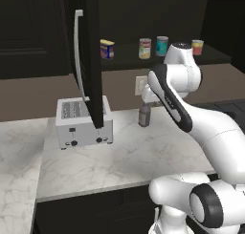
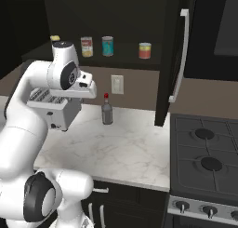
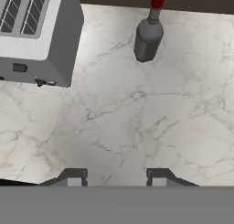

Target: Stack two cans on top of the other two cans in the cabinet.

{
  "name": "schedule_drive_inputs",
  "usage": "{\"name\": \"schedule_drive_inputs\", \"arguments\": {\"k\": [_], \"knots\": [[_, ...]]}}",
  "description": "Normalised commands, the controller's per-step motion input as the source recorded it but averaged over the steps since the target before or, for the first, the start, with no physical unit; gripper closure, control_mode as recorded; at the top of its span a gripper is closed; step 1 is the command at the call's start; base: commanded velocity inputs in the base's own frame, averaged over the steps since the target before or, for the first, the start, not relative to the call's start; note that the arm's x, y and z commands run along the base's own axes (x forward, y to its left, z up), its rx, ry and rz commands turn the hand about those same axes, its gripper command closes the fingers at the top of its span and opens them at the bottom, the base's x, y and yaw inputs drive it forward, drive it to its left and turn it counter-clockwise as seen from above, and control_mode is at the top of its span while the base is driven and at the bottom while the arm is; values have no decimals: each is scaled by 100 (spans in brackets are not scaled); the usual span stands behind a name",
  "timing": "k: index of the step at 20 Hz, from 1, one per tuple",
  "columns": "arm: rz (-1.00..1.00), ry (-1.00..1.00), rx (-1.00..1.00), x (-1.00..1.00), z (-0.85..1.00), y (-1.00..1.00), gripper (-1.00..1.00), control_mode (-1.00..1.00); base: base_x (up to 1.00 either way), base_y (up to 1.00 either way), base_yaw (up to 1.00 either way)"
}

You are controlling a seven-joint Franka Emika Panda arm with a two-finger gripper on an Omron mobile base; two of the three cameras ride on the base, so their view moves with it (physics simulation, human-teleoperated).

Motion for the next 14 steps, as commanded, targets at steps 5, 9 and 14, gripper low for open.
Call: {"name": "schedule_drive_inputs", "arguments": {"k": [5,9,14], "knots": [[0,-21,0,-26,0,0,-100,-100,0,0,0],[-6,-47,0,-29,12,2,-100,-100,0,0,0],[-7,-41,2,-16,41,5,-100,-100,0,0,0]]}}
